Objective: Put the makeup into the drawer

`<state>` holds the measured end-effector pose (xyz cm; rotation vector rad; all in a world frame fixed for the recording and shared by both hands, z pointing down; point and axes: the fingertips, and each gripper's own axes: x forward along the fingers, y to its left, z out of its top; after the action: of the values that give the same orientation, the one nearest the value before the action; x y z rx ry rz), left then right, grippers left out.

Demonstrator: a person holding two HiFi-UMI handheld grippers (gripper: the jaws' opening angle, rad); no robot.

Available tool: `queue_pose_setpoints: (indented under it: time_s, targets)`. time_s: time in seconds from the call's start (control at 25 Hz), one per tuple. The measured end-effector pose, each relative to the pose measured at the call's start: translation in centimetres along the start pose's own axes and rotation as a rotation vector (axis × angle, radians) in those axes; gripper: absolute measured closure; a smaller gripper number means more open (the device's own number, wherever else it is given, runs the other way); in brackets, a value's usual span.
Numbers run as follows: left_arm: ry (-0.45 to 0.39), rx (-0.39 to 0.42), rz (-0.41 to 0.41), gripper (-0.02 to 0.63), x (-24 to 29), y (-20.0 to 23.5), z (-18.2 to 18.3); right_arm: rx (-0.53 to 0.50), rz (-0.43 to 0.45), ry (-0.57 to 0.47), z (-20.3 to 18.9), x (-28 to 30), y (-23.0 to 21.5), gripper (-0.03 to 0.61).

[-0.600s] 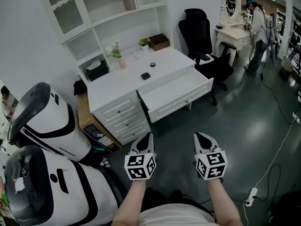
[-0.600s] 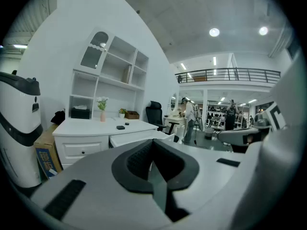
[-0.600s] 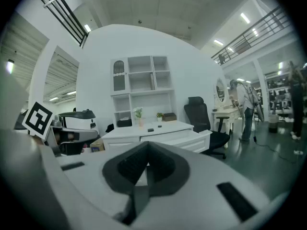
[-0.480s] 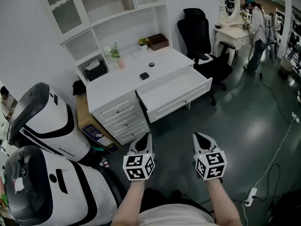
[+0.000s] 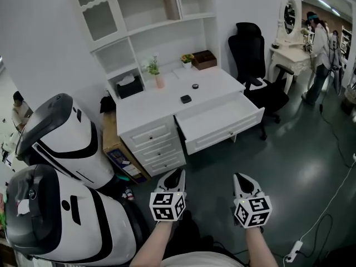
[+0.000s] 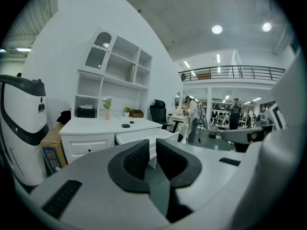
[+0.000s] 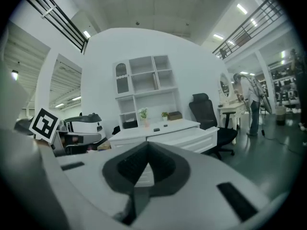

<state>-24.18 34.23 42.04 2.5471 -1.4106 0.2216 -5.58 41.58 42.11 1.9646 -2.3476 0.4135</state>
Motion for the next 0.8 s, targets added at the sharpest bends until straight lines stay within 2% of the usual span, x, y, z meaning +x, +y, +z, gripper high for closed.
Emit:
queue_pose_setpoints:
  time_s: [0.16,0.4,0.8]
  targets:
    - [-0.002,0.022,0.024,0.519,0.8,1.3,0.0,0.002,-0.016,-0.006,0.3,1.2,-0.5,0.577]
    - [0.014,0.015,0.036,0.467,4.5,3.3,0.4,0.004,-0.023,-0.003,1.1,4.8,-1.9,0.577]
    - [0.001,-0.019,0.035,0.420,14.4,8.7,2.7,0.003,-0.026,0.035,2.6,14.8,-5.3,0.577]
